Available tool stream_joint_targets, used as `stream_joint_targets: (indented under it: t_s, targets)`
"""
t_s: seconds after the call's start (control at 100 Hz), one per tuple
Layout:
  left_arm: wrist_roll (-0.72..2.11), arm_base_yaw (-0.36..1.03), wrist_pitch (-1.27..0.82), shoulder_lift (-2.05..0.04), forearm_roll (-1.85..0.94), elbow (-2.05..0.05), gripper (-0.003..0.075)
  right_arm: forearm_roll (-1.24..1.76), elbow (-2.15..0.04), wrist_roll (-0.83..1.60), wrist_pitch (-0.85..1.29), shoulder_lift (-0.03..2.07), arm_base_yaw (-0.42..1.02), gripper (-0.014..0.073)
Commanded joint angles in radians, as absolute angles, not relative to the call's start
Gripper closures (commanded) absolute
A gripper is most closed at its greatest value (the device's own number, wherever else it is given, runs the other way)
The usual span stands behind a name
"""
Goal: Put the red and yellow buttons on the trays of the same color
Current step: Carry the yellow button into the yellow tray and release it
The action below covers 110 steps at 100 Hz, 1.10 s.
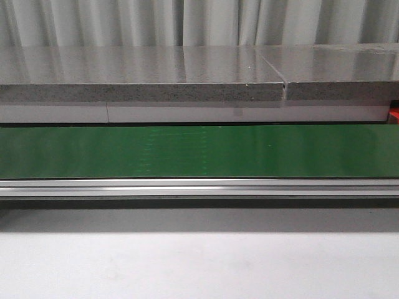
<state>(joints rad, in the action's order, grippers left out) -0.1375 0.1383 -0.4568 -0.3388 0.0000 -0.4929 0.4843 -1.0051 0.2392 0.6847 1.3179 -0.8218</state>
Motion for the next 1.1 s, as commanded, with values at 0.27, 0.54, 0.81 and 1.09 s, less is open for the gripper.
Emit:
stream_joint_targets:
  t_s: [0.27, 0.54, 0.81, 1.09]
  targets:
    - [-0.14, 0.144, -0.384, -0.346, -0.009, -0.522, 0.0739, 0.459, -0.91, 0.205, 0.518, 1.285, -0.891, 0.0506]
    - [-0.14, 0.144, -0.384, -0.346, -0.009, -0.522, 0.0739, 0.457, -0.829, 0.205, 0.383, 1.294, -0.899, 0.0506]
    - [-0.14, 0.144, -0.384, -0.346, -0.009, -0.522, 0.0739, 0.457, -0.781, 0.205, 0.334, 1.346, -0.899, 0.0506]
    - [-0.14, 0.144, -0.384, -0.346, -0.009, -0.522, 0.0739, 0.457, -0.773, 0.205, 0.316, 1.407, -0.898, 0.0506]
